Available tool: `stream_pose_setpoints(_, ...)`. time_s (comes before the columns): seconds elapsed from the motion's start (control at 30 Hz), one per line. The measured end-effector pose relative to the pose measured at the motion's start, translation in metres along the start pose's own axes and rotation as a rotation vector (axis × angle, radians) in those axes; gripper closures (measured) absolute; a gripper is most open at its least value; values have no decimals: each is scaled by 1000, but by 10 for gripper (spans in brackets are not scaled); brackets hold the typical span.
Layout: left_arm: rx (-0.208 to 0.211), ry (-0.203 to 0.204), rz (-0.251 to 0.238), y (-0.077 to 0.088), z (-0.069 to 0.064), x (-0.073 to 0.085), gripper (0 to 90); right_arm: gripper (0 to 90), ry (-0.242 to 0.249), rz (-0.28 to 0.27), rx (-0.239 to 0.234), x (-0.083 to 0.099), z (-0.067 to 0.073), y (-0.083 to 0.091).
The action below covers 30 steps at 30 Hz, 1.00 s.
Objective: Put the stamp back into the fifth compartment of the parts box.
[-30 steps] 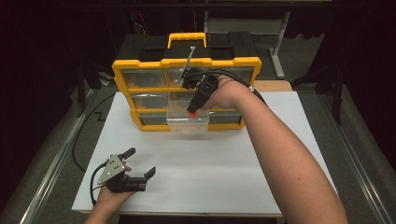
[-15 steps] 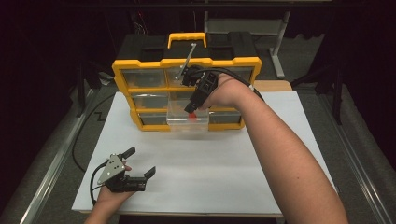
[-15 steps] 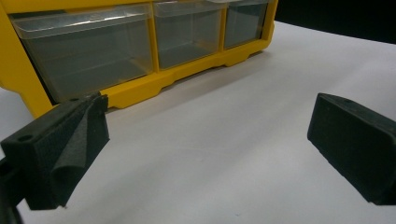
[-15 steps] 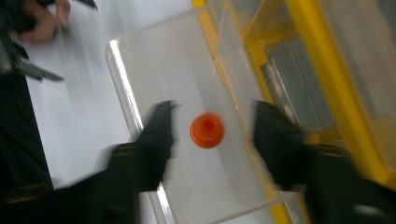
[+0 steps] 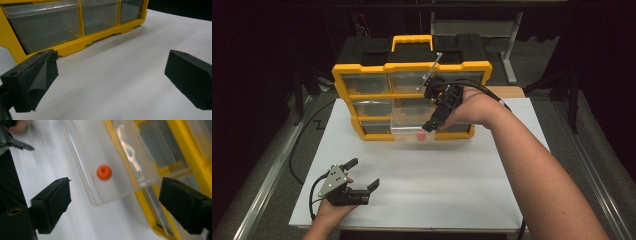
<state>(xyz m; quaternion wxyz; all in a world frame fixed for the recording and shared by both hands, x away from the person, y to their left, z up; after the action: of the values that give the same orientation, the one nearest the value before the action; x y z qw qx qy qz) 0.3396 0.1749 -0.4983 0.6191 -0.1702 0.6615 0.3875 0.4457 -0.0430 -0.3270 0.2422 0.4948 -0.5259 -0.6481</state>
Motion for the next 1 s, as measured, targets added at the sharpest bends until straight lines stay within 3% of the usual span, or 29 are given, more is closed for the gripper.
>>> stream_pose_setpoints(0.13,-3,-6,11,-1,0,1,3,0,-21,24,20,20,-4,-2)
stream_pose_setpoints(1.0,-17,14,13,0,5,2,3,0,-142,52,62,131,-18,0)
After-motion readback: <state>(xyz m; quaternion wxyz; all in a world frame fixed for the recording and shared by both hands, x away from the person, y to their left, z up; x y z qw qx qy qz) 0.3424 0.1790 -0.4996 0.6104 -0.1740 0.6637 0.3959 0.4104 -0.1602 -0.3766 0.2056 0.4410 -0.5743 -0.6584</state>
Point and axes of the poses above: each handheld gripper's, and its own axes: y roughly backward along the jaws, x roughly out of its underside, z roughly to its left, the point moved 9 cm from there along -y, roughly forward along the jaws, and after that the axes turned 5 degrees about -y, right-handed, at the moved point
